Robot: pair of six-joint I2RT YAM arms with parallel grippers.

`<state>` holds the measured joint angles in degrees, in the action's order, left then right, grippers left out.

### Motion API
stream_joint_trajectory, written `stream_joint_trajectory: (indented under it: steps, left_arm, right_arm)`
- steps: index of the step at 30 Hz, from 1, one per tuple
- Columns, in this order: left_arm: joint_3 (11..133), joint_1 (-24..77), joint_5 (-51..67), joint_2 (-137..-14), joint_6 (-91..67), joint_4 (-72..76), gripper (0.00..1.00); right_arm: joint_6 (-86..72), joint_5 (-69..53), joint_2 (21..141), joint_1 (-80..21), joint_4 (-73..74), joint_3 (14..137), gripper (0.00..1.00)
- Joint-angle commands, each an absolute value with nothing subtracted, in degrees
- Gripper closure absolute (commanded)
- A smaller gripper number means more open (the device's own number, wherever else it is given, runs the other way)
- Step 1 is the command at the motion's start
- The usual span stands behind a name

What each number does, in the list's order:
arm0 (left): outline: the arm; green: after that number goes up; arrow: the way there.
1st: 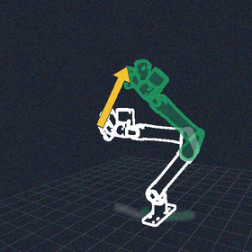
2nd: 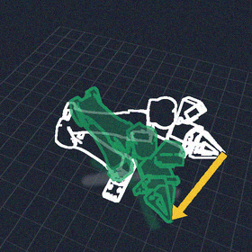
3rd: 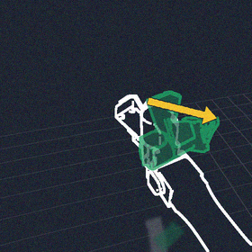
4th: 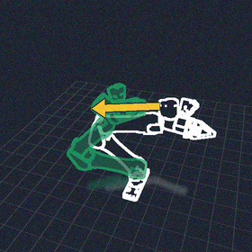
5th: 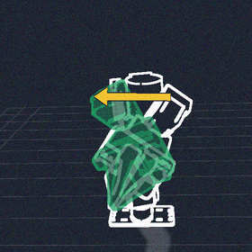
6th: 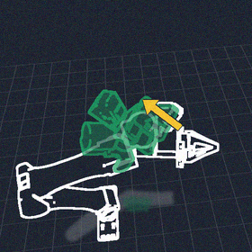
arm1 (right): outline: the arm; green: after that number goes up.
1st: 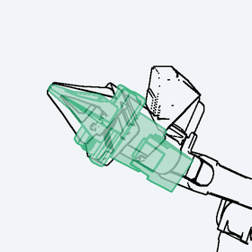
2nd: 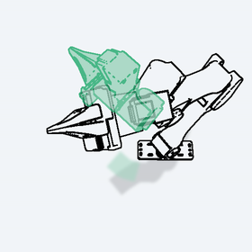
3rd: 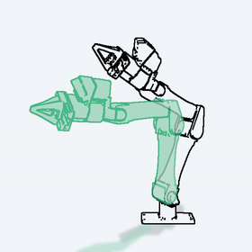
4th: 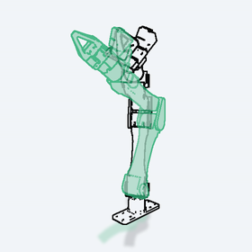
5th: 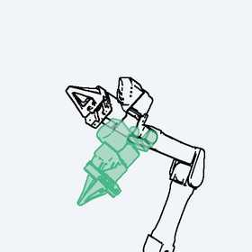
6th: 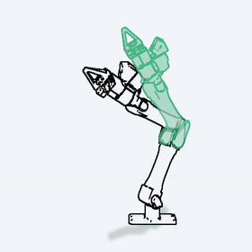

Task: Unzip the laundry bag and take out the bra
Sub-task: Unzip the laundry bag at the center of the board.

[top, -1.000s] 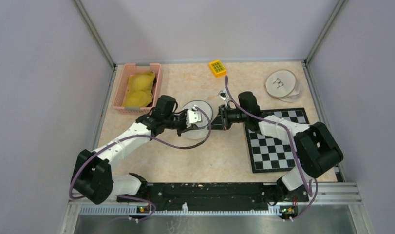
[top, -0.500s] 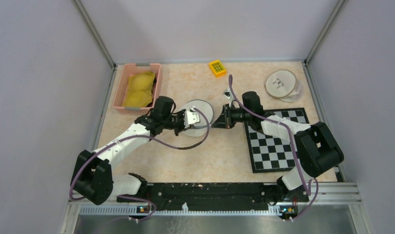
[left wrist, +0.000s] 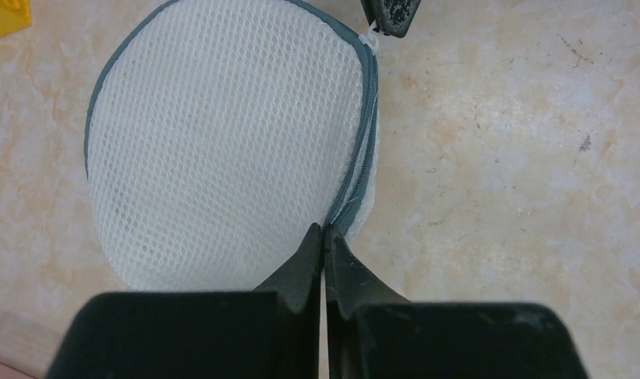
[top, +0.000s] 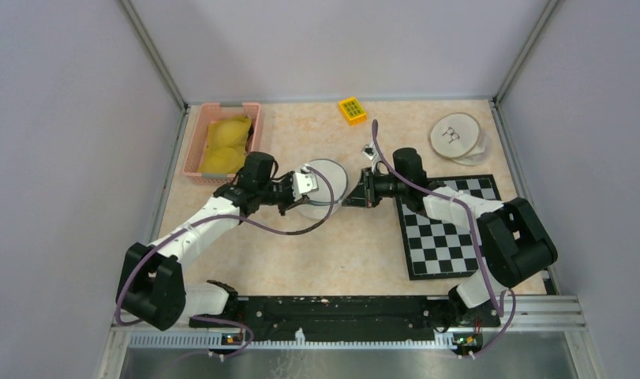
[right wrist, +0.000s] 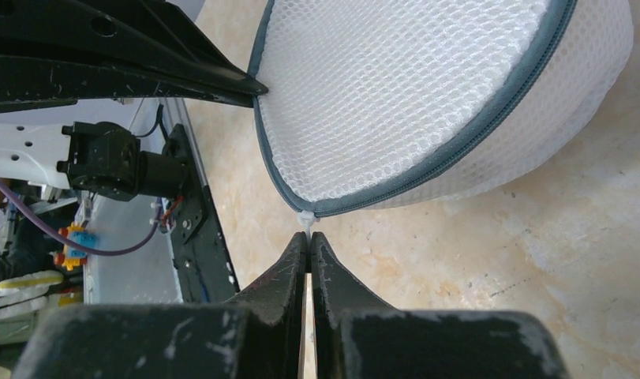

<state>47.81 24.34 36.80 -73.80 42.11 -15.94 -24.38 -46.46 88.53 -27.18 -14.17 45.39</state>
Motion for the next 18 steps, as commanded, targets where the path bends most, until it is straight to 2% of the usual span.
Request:
stream_joint_trajectory:
  steps: [1,3,6,15,18]
  left_arm:
    - [52.18,23.67,41.58,-73.7,42.22,-16.33,0.84]
    - [54.09,24.08,44.71,-73.4,42.15,-18.13,0.63]
    - [56.6,26.02,46.24,-73.21,41.37,-19.32,0.51]
    - [56.87,31.53,41.93,-78.0,37.97,-15.23,0.39]
    - [55.8,32.23,41.04,-78.46,36.9,-14.65,0.38]
  right_arm:
    - [-25.96,-47.6,88.31,-26.9,-16.9,46.32,1.0]
    - [-26.63,-48.1,88.39,-27.42,-17.41,46.25,1.0]
    - [-27.41,-48.12,88.14,-28.16,-18.39,45.89,1.0]
    - [-28.14,-48.06,88.28,-28.65,-18.49,46.42,1.0]
    - [-28.21,-47.91,88.37,-28.65,-18.41,46.28,1.0]
